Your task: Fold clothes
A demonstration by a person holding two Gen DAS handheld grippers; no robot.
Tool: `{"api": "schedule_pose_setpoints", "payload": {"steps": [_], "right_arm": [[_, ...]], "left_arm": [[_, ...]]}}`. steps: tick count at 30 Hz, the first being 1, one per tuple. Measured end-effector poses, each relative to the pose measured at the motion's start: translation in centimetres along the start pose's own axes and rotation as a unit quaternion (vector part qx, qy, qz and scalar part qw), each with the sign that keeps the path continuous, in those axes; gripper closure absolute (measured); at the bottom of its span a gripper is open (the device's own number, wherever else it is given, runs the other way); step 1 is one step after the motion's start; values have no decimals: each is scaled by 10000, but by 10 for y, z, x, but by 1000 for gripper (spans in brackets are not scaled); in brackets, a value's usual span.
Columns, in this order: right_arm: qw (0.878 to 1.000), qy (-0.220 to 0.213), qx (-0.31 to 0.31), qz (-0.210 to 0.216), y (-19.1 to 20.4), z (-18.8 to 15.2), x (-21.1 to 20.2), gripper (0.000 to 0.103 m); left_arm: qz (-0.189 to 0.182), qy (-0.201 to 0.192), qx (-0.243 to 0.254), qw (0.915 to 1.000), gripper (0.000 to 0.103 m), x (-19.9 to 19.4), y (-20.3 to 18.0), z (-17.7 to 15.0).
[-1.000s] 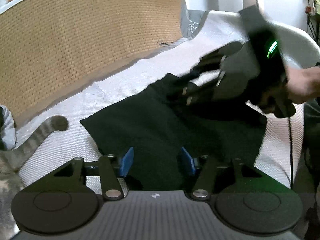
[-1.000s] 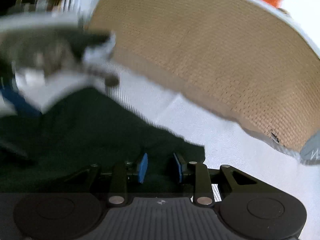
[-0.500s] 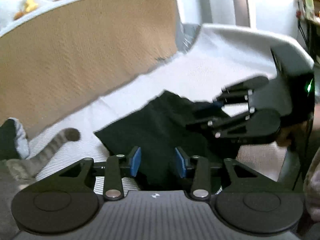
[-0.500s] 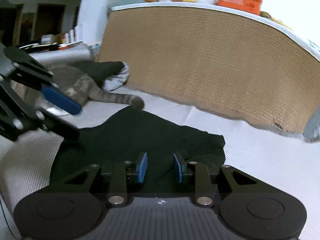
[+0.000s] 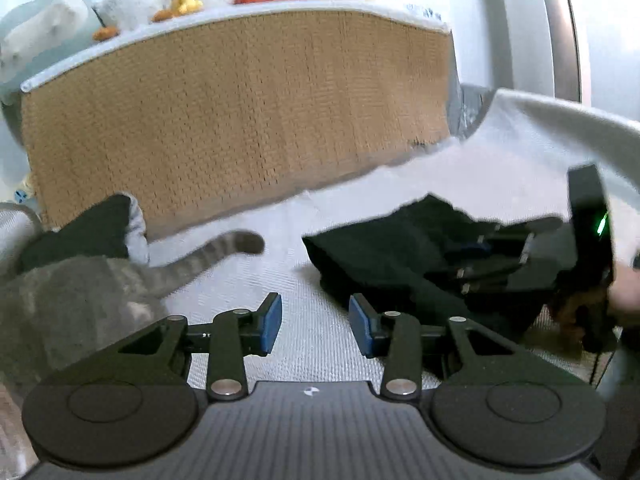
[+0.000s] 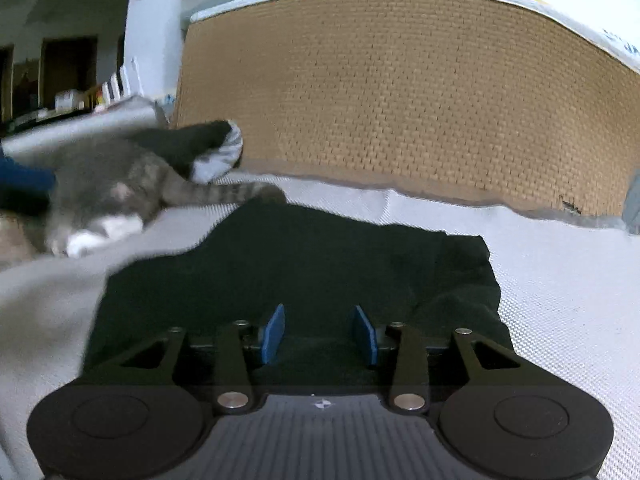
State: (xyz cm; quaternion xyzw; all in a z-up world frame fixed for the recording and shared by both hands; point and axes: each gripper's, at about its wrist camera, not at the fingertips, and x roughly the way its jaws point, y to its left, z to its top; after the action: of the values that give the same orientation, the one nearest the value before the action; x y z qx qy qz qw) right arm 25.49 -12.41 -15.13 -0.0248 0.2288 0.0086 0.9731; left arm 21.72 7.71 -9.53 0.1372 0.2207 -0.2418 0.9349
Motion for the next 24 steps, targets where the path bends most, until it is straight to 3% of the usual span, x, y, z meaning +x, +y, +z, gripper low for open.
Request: {"api": "schedule_pose_setpoints", "payload": {"steps": [4,10,16,24], "right_arm": [[10000,30,58,14,-6,-3,6,61],[10000,-39,-13,-11,-5,-6,4,61],[10000,-23,22,39,-8,-7,4,61],[10000,-28,27,77,-9,-8,3,61]], "left_arm": [[12,6,157,9999,60,-1,-4,4],[-81,279,848,9960,60,2,-25,0],[67,218,819,9964,60,-6,-21,-3],[131,492,973,9939,60,-10,-16,-11]]}}
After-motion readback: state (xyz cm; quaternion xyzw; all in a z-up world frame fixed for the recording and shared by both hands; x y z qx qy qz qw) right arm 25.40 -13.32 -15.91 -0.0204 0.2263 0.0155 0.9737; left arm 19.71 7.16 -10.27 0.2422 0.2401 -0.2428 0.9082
